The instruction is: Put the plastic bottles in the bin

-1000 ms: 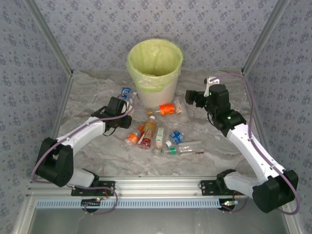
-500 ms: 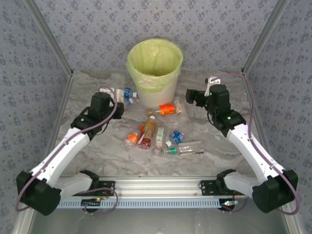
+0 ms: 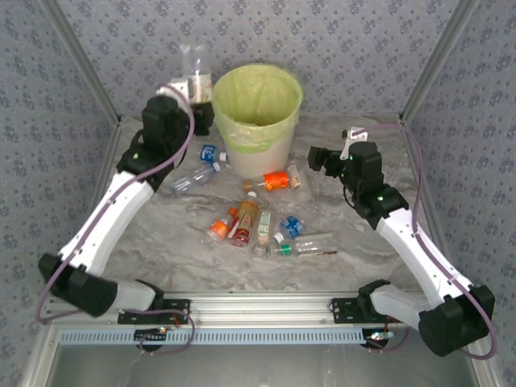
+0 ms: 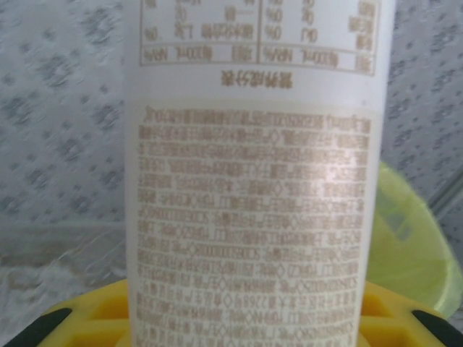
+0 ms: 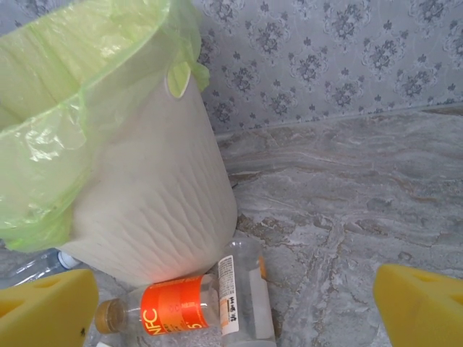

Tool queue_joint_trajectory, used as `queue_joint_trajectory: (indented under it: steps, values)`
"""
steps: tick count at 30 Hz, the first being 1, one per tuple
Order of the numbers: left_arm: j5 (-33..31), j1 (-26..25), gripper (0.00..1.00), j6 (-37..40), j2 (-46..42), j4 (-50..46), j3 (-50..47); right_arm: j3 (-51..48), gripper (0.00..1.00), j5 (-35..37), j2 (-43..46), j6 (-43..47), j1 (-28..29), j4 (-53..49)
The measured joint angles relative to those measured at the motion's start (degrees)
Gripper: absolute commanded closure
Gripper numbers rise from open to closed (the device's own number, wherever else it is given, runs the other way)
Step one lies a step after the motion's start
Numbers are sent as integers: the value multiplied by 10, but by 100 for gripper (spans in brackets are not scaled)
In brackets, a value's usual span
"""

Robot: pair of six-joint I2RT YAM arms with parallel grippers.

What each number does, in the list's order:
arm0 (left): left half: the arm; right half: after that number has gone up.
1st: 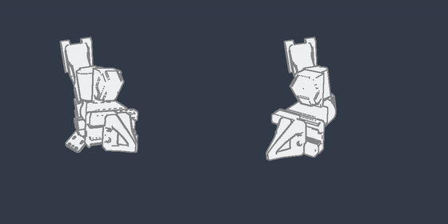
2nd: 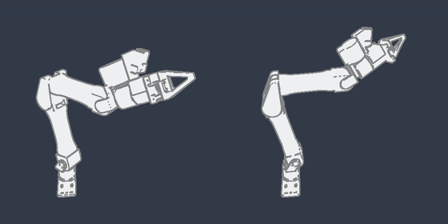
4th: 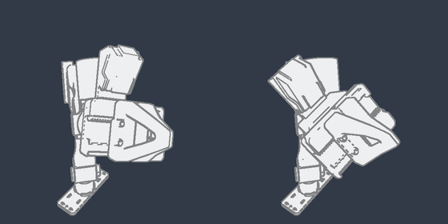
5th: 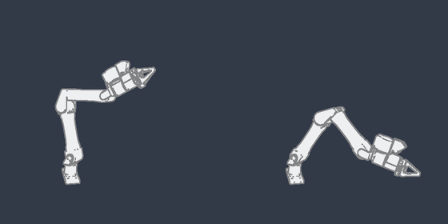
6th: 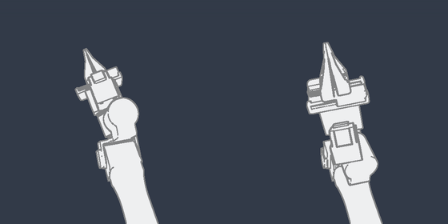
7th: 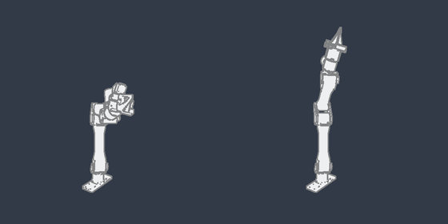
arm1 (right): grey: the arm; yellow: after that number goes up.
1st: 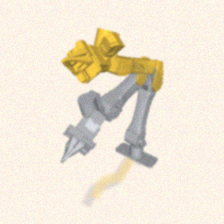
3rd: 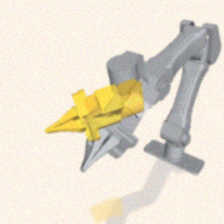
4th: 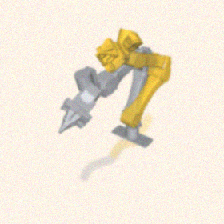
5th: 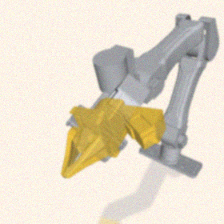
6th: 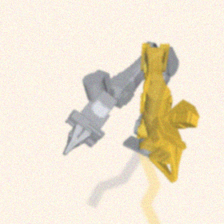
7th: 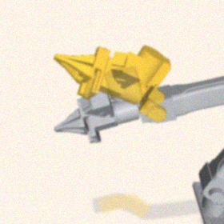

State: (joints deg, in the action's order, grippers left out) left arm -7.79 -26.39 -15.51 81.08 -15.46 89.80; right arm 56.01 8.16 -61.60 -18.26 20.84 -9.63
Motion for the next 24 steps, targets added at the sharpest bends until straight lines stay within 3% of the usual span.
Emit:
queue_joint_trajectory:
  steps: [4,11,16,17,18,21,24]
  values:
    - [40,-4,100,21,127,-102,200,0,0,1,24,0,0,-1]
    - [90,-12,99,40,235,-222,341,-6,0,12,61,0,-3,-11]
    - [127,-27,90,42,330,-289,460,-7,0,16,69,0,-4,-23]
    - [132,-31,85,42,348,-301,485,-7,0,17,70,0,-4,-24]
    - [137,-36,69,42,369,-315,514,-7,0,17,71,0,-4,-26]
    - [145,-49,53,39,430,-357,600,-7,0,17,73,2,-6,-35]
    - [151,-58,23,31,465,-384,642,-7,0,17,74,5,-6,-55]
